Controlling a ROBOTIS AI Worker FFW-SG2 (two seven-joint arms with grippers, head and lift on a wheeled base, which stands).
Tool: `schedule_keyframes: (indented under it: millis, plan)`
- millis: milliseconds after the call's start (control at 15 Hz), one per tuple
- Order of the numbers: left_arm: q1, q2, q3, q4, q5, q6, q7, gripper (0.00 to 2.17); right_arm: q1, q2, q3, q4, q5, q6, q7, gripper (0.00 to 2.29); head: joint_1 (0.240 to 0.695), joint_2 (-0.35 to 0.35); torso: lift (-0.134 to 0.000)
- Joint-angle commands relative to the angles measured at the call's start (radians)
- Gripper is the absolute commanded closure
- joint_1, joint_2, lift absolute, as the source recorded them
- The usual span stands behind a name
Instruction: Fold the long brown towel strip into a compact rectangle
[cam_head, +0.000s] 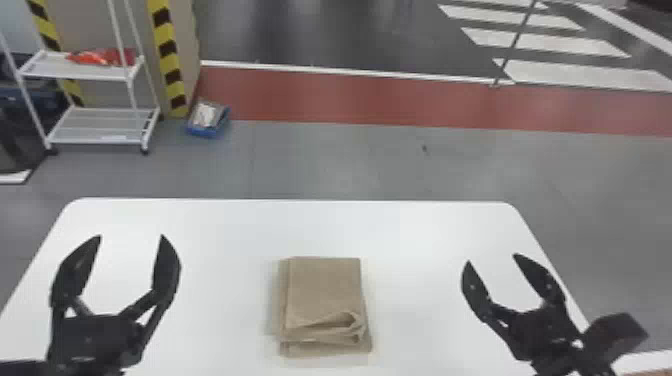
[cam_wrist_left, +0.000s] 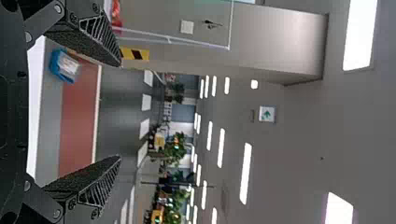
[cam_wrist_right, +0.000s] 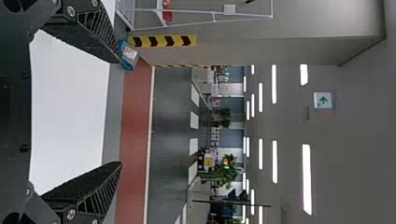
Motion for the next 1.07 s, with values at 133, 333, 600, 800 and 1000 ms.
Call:
schedule_keyframes:
  millis: [133,333,600,800,1000]
  plan:
    - [-0.019,-0.002,-0.029,0.077,-0.001,-0.159,-0.007,0.2,-0.012,0.001,0.017,0.054,-0.005,-0.135,-0.046,0.07,0.695,-0.174,0.0]
    - [-0.019,0.003,-0.032,0.084,-0.01,-0.156,-0.005,0.19,-0.014,0.001,0.009,0.061,-0.002,-0.135,-0.048,0.07,0.695,-0.183,0.0]
    - [-0.02,0.003,-0.032,0.083,-0.047,-0.085,-0.004,0.19,-0.005,0.001,-0.008,0.064,-0.005,-0.135,-0.031,0.07,0.695,-0.197,0.0]
    - [-0.029,0.001,-0.032,0.083,-0.045,-0.014,-0.002,0.19,-0.014,0.001,-0.022,0.064,-0.005,-0.055,-0.022,0.07,0.695,-0.208,0.0]
    - [-0.033,0.001,-0.023,0.083,-0.038,0.022,-0.002,0.19,-0.04,0.001,-0.045,0.064,-0.003,0.07,-0.014,0.07,0.695,-0.214,0.0]
